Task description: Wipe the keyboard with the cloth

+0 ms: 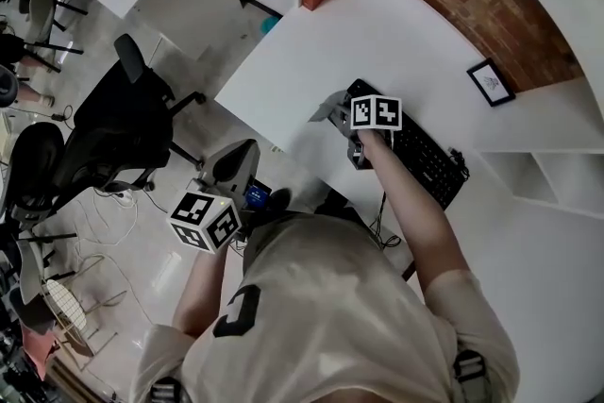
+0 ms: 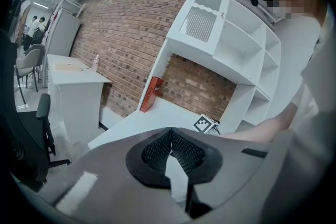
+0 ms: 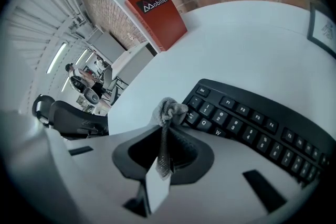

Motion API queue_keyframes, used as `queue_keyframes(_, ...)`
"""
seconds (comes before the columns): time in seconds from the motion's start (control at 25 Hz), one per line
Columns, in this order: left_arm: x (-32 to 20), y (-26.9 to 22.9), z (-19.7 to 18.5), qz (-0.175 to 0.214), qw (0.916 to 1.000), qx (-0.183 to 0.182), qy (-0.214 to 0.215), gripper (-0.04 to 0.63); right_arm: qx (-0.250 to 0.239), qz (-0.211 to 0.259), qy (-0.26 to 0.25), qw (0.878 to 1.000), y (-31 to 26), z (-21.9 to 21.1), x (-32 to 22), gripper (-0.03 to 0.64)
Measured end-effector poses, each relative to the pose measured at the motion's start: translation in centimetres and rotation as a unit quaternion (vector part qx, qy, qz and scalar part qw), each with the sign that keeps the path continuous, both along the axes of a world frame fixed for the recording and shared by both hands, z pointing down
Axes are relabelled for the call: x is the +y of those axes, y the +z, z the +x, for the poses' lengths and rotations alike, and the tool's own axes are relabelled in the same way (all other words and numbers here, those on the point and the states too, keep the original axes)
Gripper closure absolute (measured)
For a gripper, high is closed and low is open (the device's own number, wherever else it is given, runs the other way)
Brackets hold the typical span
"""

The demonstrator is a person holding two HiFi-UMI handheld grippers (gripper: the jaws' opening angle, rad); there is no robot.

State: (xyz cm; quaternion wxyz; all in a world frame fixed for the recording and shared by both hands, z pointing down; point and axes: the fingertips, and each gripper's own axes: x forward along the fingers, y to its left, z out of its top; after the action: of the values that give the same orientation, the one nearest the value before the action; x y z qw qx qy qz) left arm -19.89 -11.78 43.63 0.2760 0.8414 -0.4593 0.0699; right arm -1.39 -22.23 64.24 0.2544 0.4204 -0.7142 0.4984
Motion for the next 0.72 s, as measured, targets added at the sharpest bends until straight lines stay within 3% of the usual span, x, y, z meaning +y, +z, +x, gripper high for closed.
queue_keyframes(0.56,1.3,0.1,1.1,0.000,0.9995,0.001,0.032,0.591,0.123,0.037,-0.063,0.990,0.0,2.5,2.1,0.586)
queue_keyframes(0.72,1.5,0.3,1.3,0.003,0.9991,0.004,0.041,0.591,0.138,0.045,-0.066,0.987,0.2,3.0,2.5,0.587)
